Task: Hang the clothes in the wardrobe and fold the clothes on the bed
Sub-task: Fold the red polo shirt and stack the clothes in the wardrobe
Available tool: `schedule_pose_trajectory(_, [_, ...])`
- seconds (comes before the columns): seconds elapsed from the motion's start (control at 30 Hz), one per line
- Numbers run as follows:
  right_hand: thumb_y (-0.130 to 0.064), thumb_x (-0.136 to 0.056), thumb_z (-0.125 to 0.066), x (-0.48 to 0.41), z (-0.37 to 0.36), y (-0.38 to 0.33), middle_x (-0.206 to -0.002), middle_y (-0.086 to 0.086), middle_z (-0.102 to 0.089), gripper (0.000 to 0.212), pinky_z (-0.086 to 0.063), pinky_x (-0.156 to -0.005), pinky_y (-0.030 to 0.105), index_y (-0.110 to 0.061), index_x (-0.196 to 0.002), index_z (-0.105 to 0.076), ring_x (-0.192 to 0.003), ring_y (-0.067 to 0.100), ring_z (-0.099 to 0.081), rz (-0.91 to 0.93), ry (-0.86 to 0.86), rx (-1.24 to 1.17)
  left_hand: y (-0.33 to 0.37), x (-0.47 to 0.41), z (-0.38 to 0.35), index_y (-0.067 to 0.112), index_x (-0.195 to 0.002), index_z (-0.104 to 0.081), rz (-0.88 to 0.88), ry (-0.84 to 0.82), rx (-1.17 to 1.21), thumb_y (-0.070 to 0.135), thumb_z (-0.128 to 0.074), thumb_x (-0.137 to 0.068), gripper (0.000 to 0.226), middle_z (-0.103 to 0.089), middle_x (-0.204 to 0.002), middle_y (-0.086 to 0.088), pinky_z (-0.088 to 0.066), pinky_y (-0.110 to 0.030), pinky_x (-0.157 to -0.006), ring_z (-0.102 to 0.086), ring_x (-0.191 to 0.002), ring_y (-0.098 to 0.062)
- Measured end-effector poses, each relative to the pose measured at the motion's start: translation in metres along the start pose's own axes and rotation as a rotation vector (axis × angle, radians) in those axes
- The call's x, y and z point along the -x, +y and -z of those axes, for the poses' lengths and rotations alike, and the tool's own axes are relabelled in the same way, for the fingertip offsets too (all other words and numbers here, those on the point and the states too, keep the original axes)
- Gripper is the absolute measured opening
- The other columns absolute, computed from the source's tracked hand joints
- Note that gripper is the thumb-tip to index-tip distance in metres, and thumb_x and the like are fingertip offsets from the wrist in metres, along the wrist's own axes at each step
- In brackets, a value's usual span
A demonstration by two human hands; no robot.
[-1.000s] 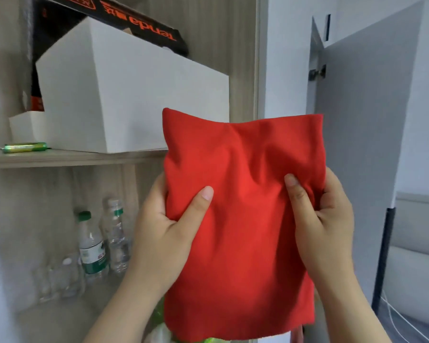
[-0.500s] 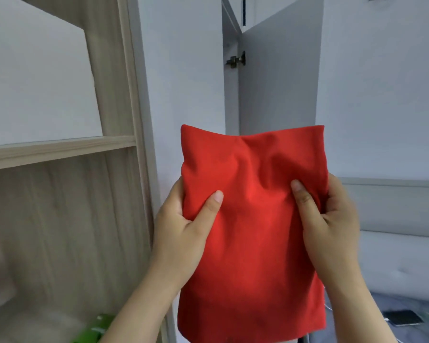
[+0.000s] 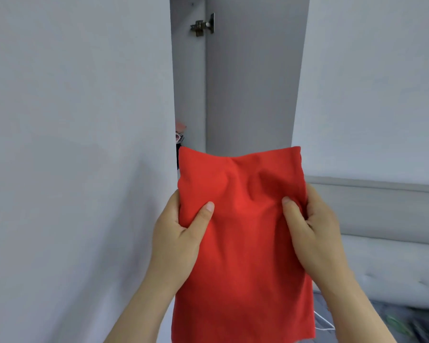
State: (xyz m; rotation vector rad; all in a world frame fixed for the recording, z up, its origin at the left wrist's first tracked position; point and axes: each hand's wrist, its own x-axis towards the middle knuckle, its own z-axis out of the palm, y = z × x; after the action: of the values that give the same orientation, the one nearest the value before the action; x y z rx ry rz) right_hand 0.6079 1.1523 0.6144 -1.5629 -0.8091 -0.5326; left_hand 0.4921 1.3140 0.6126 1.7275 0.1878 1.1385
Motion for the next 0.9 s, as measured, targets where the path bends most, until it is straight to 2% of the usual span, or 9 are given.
schedule_pose_trajectory(0.17, [-0.018, -0.097, -0.055, -0.048, -0.017, 0.038, -0.092, -0.024, -0.067, 0.017, -0.044, -0.072, 0.009, -0.033, -0.104, -0.060, -0.087, -0.005, -0.062, 0.043, -0.014, 0.006, -0.031, -0.048, -0.028, 0.041, -0.103, -0.061, -0.004, 0.025, 0.018, 0.033, -0.066, -0.088, 0.018, -0.066, -0.096, 0.032, -0.042, 0.000, -0.068, -0.062, -0.088, 0.013])
schedule_pose_trajectory(0.3, [-0.017, -0.097, -0.056, -0.090, -0.039, 0.070, -0.087, -0.024, -0.066, 0.012, -0.043, -0.070, 0.011, -0.025, -0.101, -0.063, -0.081, -0.004, -0.061, 0.094, 0.090, 0.005, -0.053, -0.094, -0.051, 0.047, -0.100, -0.060, -0.022, 0.029, 0.030, 0.035, -0.065, -0.088, 0.018, -0.064, -0.096, 0.035, -0.041, 0.001, -0.068, -0.060, -0.088, 0.015])
schedule_pose_trajectory(0.37, [-0.018, -0.097, -0.056, -0.114, -0.050, 0.082, -0.082, -0.023, -0.064, 0.012, -0.043, -0.067, 0.016, -0.028, -0.094, -0.061, -0.076, -0.001, -0.059, 0.118, 0.121, 0.008, -0.060, -0.120, -0.062, 0.049, -0.100, -0.057, -0.048, 0.040, 0.021, 0.035, -0.064, -0.088, 0.020, -0.063, -0.096, 0.039, -0.041, 0.002, -0.069, -0.059, -0.089, 0.017])
schedule_pose_trajectory(0.43, [-0.018, -0.097, -0.056, -0.140, -0.061, 0.092, -0.086, -0.021, -0.066, 0.018, -0.046, -0.070, 0.018, -0.036, -0.094, -0.060, -0.079, 0.001, -0.061, 0.133, 0.118, -0.002, -0.069, -0.145, -0.071, 0.049, -0.102, -0.057, -0.055, 0.046, 0.030, 0.033, -0.064, -0.088, 0.022, -0.063, -0.097, 0.039, -0.040, 0.002, -0.069, -0.059, -0.090, 0.017])
schedule_pose_trajectory(0.57, [-0.017, -0.097, -0.056, -0.181, -0.084, 0.114, -0.093, -0.023, -0.067, 0.026, -0.045, -0.071, 0.012, -0.043, -0.093, -0.058, -0.082, -0.001, -0.062, 0.177, 0.114, -0.025, -0.086, -0.190, -0.081, 0.045, -0.108, -0.059, -0.076, 0.086, -0.001, 0.033, -0.064, -0.088, 0.024, -0.064, -0.099, 0.035, -0.041, 0.001, -0.070, -0.059, -0.091, 0.015])
schedule_pose_trajectory(0.77, [-0.012, -0.097, -0.056, -0.229, -0.122, 0.151, -0.093, -0.031, -0.066, 0.035, -0.041, -0.074, 0.003, -0.048, -0.097, -0.058, -0.086, -0.010, -0.061, 0.199, 0.077, -0.103, -0.111, -0.231, -0.093, 0.047, -0.101, -0.058, -0.083, 0.161, -0.055, 0.028, -0.064, -0.089, 0.023, -0.064, -0.096, 0.038, -0.040, 0.002, -0.068, -0.059, -0.089, 0.017])
schedule_pose_trajectory(0.9, [-0.011, -0.096, -0.055, -0.255, -0.156, 0.164, -0.093, -0.031, -0.066, 0.035, -0.041, -0.076, 0.004, -0.047, -0.097, -0.059, -0.086, -0.009, -0.061, 0.220, 0.063, -0.150, -0.125, -0.259, -0.086, 0.038, -0.111, -0.061, -0.078, 0.218, -0.089, 0.032, -0.063, -0.088, 0.024, -0.067, -0.100, 0.029, -0.045, -0.008, -0.078, -0.061, -0.093, 0.012])
